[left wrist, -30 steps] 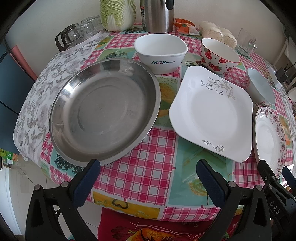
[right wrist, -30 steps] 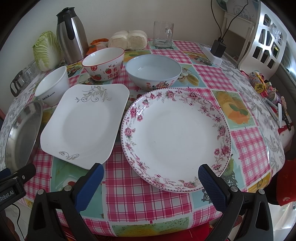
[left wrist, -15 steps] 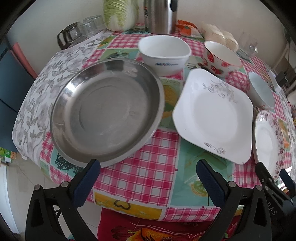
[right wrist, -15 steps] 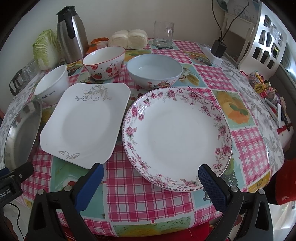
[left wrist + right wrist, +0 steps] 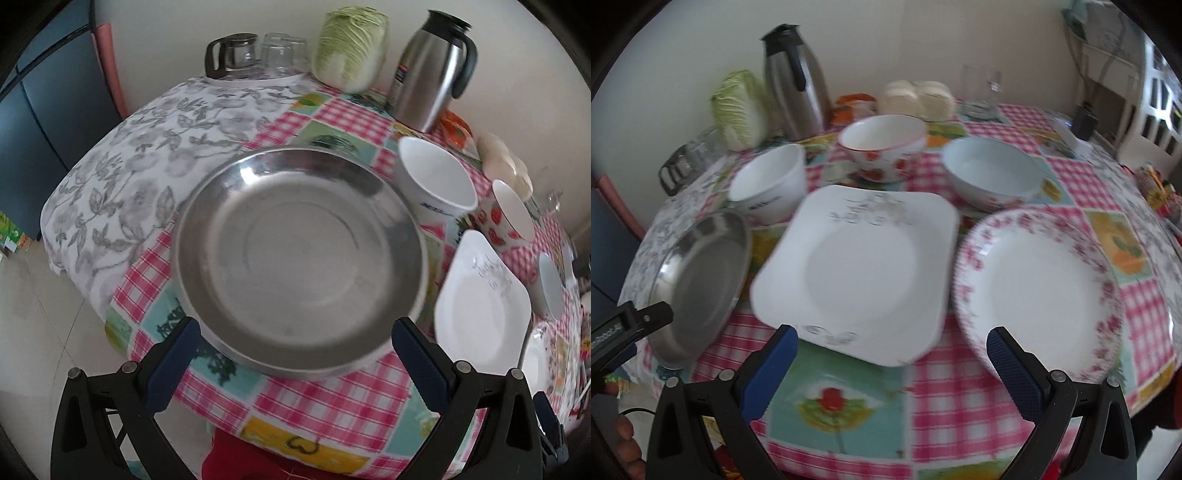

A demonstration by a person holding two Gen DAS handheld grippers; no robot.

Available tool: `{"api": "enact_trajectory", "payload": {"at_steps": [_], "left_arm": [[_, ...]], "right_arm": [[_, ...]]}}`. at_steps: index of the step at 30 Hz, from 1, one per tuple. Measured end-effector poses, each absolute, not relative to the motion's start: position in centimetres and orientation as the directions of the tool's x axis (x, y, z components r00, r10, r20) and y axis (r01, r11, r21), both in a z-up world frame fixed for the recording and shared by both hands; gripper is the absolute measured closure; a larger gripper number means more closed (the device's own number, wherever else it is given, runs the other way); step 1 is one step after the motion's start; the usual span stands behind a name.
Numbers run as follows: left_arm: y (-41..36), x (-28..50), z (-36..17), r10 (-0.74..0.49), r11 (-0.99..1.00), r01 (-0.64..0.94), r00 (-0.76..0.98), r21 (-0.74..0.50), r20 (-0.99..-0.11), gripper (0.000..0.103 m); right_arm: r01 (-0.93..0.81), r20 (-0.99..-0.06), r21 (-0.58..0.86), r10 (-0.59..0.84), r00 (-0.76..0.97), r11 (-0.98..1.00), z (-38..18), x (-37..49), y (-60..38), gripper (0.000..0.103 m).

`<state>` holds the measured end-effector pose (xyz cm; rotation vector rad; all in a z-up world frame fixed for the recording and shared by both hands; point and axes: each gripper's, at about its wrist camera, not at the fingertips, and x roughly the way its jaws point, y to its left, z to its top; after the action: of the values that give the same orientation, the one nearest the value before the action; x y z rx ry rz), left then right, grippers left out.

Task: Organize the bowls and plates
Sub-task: 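Move both grippers to the rim of the stainless steel tray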

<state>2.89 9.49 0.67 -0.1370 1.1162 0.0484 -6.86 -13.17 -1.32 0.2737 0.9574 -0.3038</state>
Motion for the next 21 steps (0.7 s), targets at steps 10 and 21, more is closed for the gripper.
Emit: {"api": "enact_trajectory", "payload": {"at_steps": [10,21], "left_arm": [[12.3,4.2,-0.1,-0.058,0.973,-0.173,0.454,-0.151,-0.889,0.000],[15.3,6.0,-0.2,-0.081,0.945,-0.224,0.544,-0.237,-0.835,0.000]], "right_arm": [[0.284,-0.800,0.157,-0.047,0.599,0.946,-1.9,-3.0,-10.1,0.000],[0.200,-0.788,0.197,0.034,0.615,0.960,-3.0,1.6,-7.8,0.000]]}}
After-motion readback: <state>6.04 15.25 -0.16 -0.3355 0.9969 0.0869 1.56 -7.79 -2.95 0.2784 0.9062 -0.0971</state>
